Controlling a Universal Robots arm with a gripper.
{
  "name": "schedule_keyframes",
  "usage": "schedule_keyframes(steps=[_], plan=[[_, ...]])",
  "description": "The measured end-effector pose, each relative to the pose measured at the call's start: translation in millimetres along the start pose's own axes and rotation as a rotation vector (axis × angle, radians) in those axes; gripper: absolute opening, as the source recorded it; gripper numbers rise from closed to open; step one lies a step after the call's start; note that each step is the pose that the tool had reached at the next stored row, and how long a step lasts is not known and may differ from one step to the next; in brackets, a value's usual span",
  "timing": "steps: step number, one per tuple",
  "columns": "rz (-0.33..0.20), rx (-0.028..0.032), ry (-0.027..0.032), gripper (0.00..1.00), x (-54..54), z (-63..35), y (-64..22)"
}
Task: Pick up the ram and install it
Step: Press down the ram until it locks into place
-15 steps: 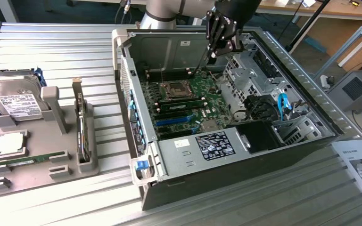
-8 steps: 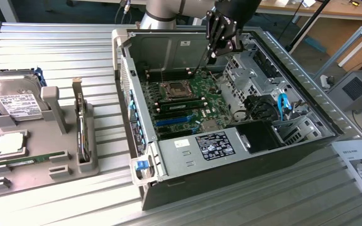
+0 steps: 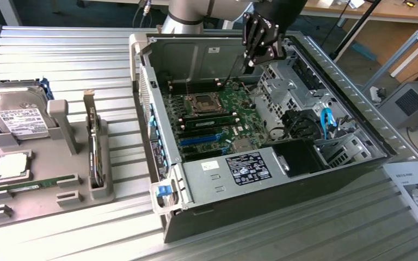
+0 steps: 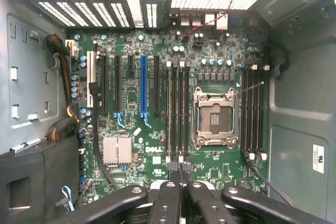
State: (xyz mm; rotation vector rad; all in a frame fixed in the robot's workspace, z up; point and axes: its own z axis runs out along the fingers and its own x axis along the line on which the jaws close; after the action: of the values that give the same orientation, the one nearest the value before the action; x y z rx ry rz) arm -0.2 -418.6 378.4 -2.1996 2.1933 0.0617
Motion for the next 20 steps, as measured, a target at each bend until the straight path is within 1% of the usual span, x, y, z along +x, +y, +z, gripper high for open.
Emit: schedule_keyframes(steps=[5, 7, 20], plan=[[-0.001, -0.0004, 0.0010, 0.11, 0.0, -0.1, -10.0], [-0.001, -0.0003, 0.0017, 0.11, 0.0, 0.0, -12.1], [-0.001, -0.0003, 0.0014, 0.11, 0.0, 0.1, -12.3]])
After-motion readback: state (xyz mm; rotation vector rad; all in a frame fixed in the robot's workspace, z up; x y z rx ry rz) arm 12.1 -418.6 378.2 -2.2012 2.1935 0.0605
